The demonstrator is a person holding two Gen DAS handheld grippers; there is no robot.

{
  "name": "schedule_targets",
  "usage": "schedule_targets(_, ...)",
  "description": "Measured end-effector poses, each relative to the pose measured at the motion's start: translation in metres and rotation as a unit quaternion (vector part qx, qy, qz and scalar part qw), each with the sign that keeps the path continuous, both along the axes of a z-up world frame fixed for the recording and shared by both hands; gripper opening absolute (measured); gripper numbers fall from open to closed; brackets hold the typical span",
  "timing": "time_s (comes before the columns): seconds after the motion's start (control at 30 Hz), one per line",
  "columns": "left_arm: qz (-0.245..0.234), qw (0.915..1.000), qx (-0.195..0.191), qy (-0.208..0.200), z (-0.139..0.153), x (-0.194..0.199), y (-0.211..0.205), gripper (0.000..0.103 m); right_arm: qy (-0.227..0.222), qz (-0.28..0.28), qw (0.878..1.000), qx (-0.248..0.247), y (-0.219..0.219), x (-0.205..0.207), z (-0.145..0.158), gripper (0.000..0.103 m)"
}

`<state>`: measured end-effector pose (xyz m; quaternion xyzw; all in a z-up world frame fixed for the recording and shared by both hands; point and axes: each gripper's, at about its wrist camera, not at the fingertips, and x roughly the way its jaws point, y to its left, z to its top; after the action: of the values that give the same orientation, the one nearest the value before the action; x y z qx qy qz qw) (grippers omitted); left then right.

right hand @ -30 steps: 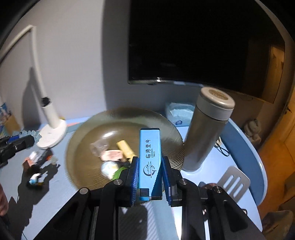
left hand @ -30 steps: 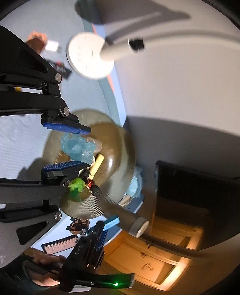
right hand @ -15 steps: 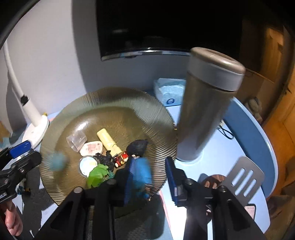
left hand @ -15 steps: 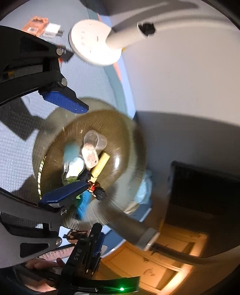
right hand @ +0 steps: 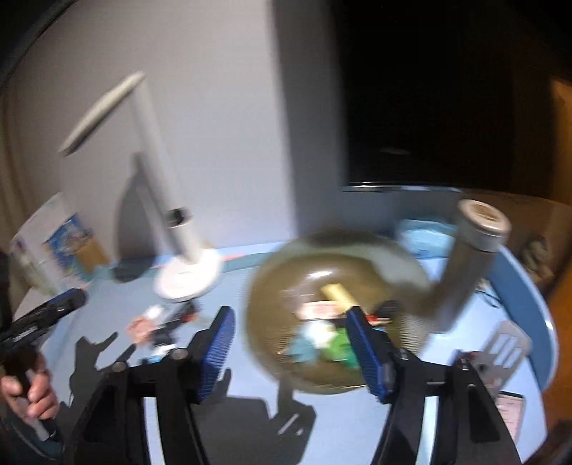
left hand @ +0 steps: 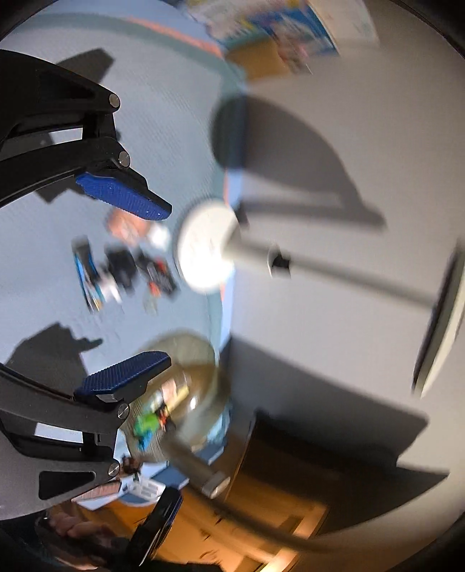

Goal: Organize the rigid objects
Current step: 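Move both open tools back from the bowl toward the item pile, then grasp the pink capybara card box with the left tool while the right tool grasps the black-haired figurine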

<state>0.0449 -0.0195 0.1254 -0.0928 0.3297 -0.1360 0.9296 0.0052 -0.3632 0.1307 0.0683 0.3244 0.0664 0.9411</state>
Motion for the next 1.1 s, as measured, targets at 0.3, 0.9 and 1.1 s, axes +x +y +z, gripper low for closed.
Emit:
schedule_targets(0.3, 0.072, 0.9914, 0.037, 0.102, -0.109, -0.003, 0.073, 0.074, 0.025, 0.107, 0.994, -0.024, 0.111, 0.004, -0.104, 0.081)
schedule_targets(0.9, 0.038, 0.9896, 0.080, 0.113, -0.138, -0.008, 0.054, 0.081, 0.086, 0.094, 0.992, 0.005, 0.108, 0.022, -0.163, 0.081)
schedule_targets(1.1, 0.061, 0.9694, 0.215, 0.101, -0.117, -0.020, 0.028, 0.081, 0.086, 0.112, 0.989, -0.045, 0.116, 0.006, -0.144, 0.081)
